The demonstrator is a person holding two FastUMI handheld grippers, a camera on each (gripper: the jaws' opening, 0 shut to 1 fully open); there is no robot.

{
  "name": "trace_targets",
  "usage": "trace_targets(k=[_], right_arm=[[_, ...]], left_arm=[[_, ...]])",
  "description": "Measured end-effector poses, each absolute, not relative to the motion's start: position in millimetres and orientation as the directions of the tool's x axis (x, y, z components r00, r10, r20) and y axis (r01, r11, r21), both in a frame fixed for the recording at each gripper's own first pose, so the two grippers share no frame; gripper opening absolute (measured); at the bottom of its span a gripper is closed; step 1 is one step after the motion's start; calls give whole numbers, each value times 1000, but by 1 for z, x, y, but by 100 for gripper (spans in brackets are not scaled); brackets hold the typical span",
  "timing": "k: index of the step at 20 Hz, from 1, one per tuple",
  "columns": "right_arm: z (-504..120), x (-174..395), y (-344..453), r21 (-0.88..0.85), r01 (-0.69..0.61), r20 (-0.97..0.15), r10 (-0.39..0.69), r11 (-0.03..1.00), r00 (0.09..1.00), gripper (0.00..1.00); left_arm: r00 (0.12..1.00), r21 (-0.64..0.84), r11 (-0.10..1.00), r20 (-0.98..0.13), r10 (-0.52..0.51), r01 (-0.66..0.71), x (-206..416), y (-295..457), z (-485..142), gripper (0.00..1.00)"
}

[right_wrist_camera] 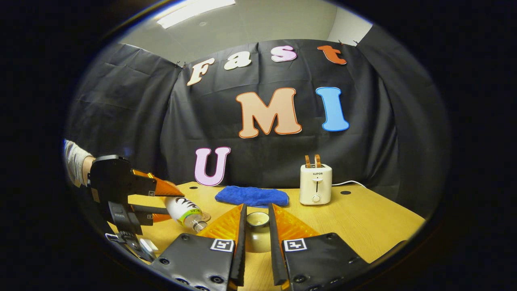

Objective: Open the teacup lid with one hand, grasp the water bottle and pour water into the teacup with the other hand; after pouring, place the water bottle on the coaster and then close the teacup lid.

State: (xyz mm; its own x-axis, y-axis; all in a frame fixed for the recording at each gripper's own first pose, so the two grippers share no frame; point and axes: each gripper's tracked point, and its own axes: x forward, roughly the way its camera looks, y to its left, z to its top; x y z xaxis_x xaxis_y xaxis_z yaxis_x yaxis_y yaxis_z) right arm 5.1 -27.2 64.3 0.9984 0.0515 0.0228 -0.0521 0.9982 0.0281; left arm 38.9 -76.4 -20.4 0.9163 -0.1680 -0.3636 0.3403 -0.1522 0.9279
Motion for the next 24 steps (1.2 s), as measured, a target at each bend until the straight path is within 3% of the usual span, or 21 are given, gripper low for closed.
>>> trace_targets(k=[5, 9, 12, 17, 24], right_arm=[[59, 8, -30, 25, -42, 10, 42, 999, 999, 31], [58, 7, -27, 23, -51, 4, 51, 998, 999, 31], [60, 8, -24, 18, -55, 9, 55, 998, 998, 30], [55, 9, -28, 24, -46, -5, 46, 999, 999, 30], [53, 11, -29, 23, -42, -9, 42, 999, 999, 31]], left_arm=[[894, 870, 228, -392, -218, 437, 28, -77, -33, 56], [900, 727, 530, -352, -258, 437, 35, -78, -21, 56], [918, 603, 695, -310, -247, 391, 48, -67, -9, 55], [933, 355, 874, -264, -245, 331, 72, -61, 11, 55], [963, 86, 970, -168, -209, 225, 112, -44, 25, 56]])
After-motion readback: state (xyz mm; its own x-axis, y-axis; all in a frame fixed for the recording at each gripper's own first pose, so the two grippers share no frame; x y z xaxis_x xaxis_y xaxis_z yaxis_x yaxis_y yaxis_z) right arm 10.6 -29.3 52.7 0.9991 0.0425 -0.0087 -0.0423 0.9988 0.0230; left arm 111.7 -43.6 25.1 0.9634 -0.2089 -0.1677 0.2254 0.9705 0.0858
